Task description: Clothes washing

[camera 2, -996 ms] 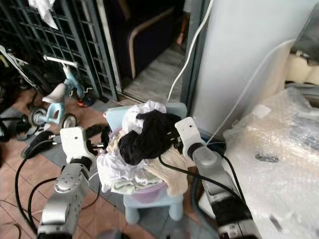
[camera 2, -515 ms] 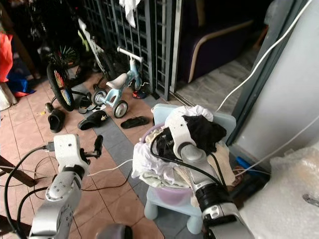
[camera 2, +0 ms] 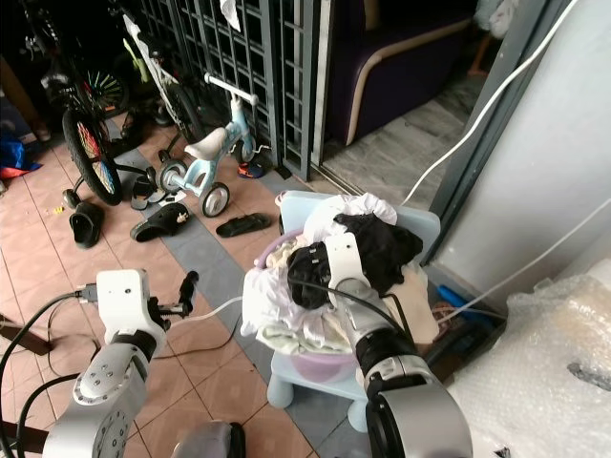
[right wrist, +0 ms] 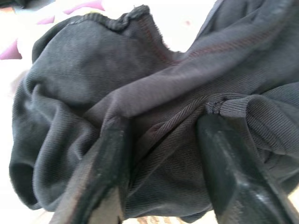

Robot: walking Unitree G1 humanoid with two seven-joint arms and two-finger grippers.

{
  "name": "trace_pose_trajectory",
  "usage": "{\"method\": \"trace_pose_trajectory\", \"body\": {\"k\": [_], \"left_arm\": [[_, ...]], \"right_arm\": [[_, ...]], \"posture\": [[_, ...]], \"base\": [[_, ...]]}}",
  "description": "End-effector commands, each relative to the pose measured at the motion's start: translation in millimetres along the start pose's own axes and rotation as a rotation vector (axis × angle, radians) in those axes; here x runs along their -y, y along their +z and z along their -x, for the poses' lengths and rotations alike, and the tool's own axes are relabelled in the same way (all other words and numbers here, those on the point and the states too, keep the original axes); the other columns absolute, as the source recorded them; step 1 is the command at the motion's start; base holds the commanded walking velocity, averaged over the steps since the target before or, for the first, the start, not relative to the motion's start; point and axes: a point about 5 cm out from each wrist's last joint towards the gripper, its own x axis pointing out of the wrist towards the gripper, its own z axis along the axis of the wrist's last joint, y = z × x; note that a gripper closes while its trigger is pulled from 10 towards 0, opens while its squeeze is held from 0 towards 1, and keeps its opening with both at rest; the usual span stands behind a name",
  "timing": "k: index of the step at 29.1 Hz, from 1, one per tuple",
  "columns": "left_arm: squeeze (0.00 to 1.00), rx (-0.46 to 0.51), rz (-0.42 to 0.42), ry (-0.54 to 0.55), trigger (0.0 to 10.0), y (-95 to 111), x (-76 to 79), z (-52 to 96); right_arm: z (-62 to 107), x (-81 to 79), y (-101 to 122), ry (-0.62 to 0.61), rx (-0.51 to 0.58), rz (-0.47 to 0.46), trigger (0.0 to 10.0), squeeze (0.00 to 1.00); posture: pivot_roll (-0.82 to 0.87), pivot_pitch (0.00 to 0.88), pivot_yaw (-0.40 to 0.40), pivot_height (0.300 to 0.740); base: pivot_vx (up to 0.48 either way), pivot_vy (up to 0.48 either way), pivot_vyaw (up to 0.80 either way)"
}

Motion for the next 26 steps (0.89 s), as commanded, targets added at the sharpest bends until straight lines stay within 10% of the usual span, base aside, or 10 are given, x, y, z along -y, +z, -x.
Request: {"method": "trace_pose_trajectory", "body": {"k": [1, 26], "left_arm": [[0.0, 0.028, -0.004, 0.01, 10.0, 6, 0.9, 2.5], [0.0, 0.027, 0.013, 0.07, 10.0, 6, -0.2, -2.1]], "right_arm": [[-0.7, -2.7, -2, 0.015, -0.013, -0.012, 0.0, 0.0], [-2.3, 6.9, -6, -0.006, -0.04, 0.054, 0.0, 0.0]], "posture": [[0.11, 0.069, -0.012, 0.74], [0.12, 0.035, -0.059, 0.74]], "base": [[0.0, 0.0, 0.0], [0.0, 0.0, 0.0]]}}
